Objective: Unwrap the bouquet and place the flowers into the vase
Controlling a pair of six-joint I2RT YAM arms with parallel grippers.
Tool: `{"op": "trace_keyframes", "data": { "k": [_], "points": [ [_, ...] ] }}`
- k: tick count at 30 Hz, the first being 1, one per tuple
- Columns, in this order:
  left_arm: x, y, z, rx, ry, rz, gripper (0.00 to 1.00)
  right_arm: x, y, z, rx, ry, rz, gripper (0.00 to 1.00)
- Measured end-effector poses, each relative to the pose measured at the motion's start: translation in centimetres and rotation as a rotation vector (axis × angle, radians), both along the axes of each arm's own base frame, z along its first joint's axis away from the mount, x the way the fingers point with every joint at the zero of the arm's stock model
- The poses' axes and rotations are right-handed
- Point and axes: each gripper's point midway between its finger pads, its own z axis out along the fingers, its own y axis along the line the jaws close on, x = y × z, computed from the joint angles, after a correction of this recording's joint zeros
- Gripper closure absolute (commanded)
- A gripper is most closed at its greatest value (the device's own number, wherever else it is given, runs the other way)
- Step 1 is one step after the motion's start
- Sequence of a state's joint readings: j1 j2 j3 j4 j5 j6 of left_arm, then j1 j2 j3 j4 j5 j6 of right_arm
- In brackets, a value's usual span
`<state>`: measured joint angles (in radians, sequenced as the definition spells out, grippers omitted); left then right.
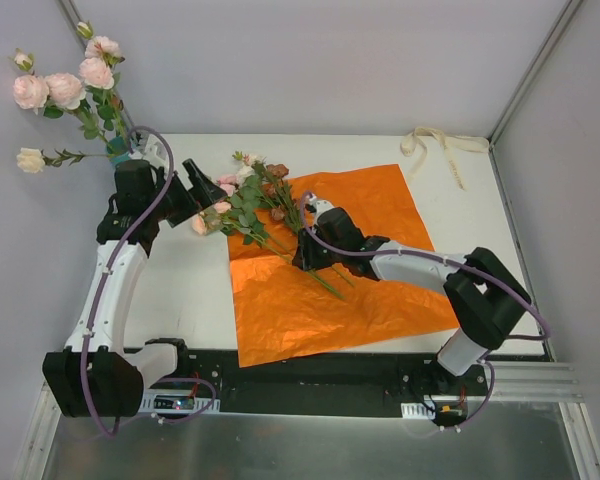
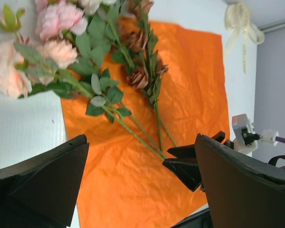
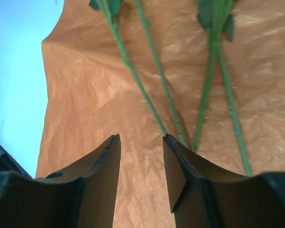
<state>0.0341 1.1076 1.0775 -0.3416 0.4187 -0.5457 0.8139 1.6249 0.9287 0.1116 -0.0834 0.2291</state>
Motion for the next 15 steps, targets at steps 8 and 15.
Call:
{"op": "trace_keyframes", "data": {
  "k": [8,15],
  "points": [
    [-2.1,-0.2,-5.9,-0.020,0.151,0.010,0.01,0.6,2.5,-0.6,-0.058,-0.027,0.114,0.56],
    [-2.4,-0.1,-6.6,-0.016,0.166,0.014,0.01,1.3,2.9,-1.8,-0.107,-0.030,0.153,0.59]
  ]
}}
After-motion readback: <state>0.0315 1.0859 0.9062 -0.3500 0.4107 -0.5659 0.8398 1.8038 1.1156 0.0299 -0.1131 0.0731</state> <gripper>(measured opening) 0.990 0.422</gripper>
